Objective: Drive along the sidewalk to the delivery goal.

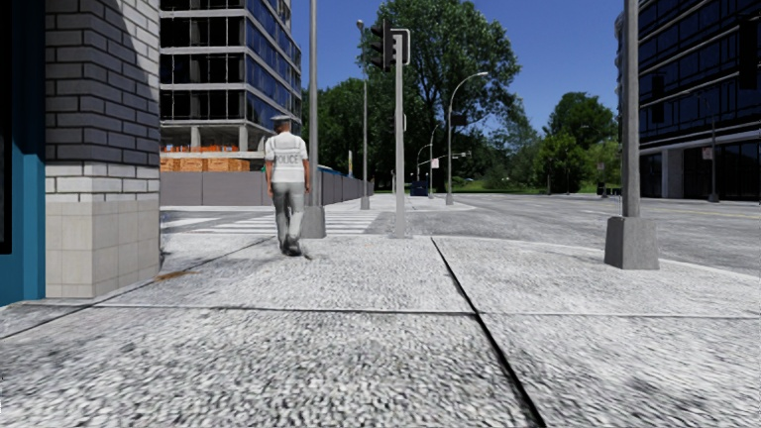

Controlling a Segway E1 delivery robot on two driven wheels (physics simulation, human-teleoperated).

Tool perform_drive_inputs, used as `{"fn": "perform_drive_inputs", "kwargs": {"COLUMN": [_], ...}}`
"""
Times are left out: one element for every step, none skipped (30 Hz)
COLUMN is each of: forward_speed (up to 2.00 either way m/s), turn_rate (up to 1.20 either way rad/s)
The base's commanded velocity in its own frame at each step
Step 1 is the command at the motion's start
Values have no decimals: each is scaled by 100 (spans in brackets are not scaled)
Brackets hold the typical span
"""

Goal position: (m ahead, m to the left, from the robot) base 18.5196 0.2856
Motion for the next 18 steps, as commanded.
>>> {"fn": "perform_drive_inputs", "kwargs": {"forward_speed": [139, 139, 139, 139, 139, 139, 139, 139, 139, 139, 139, 139, 141, 145, 145, 145, 146, 146], "turn_rate": [35, 12, 2, 0, 0, 0, 0, 0, 0, 0, 0, 0, 0, 0, 0, 0, 0, 0]}}
